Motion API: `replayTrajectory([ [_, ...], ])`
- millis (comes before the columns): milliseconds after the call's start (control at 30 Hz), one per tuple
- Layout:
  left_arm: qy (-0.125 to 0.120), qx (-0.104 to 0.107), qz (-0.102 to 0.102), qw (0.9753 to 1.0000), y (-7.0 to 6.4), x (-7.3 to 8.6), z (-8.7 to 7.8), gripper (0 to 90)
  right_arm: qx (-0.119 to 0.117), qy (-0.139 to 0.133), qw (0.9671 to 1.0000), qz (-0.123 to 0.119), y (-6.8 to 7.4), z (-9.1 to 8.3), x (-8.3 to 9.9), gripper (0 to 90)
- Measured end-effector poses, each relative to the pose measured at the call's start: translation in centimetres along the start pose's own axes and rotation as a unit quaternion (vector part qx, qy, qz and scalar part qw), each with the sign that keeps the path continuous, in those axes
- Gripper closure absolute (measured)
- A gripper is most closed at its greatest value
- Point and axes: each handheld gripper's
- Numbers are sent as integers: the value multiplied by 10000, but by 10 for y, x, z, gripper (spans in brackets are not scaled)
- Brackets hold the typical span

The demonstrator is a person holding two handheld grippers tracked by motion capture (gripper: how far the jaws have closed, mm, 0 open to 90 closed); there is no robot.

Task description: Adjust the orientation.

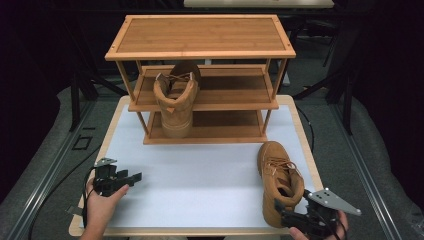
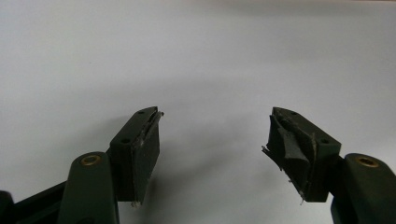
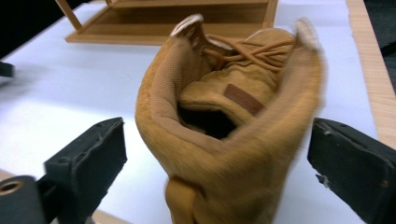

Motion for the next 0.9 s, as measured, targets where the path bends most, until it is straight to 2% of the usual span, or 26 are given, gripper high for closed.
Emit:
replayTrajectory([
  [67, -3, -4, -14, 10000, 0, 0, 0, 340, 180, 24, 9997, -175, 5, 7, 2, 12],
  [100, -3, -2, -14, 10000, 0, 0, 0, 340, 344, -33, 9991, -244, 7, 10, 4, 12],
  [167, 6, 4, -8, 10000, 1, 0, 0, 340, 520, -42, 9981, -321, 9, 16, 6, 14],
  [233, -11, 8, -55, 10000, 1, 0, 0, 340, 599, -28, 9977, -327, 10, 20, 7, 12],
  [333, -43, 2, -63, 10000, 0, 0, -1, 341, 602, -9, 9977, -314, 10, 22, 6, 60],
  [367, -41, 5, -62, 10000, 0, 0, -1, 341, 572, -37, 9979, -303, 10, 23, 6, 106],
  [400, -42, 3, -61, 10000, 0, 0, -1, 342, 440, -46, 9987, -256, 9, 22, 5, 176],
  [467, -35, 5, -60, 10000, 0, 0, -1, 342, 202, 11, 9997, -156, 6, 21, 4, 249],
  [567, -38, 12, -58, 10000, 0, 0, 0, 343, 31, 52, 9999, -143, 0, 19, 2, 343],
  [633, -41, 15, -70, 10000, 0, 0, 0, 343, 2, -56, 9998, -190, -2, 18, 1, 416],
  [800, -30, 10, -77, 10000, 1, 0, 1, 344, -121, -245, 9988, -404, -5, 19, -3, 507],
  [833, -33, 9, -81, 10000, 1, 0, 1, 344, -133, -314, 9986, -407, -5, 19, -5, 512],
  [900, -37, 10, -85, 10000, 1, 0, 1, 345, -314, -484, 9978, -341, -7, 22, -10, 522],
])
Point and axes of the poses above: each handheld gripper's, and its own axes: z roughly forward along the jaws, x roughly out of its underside, y roughly to its left, and after that the axes turned 13 degrees about -y, right-handed
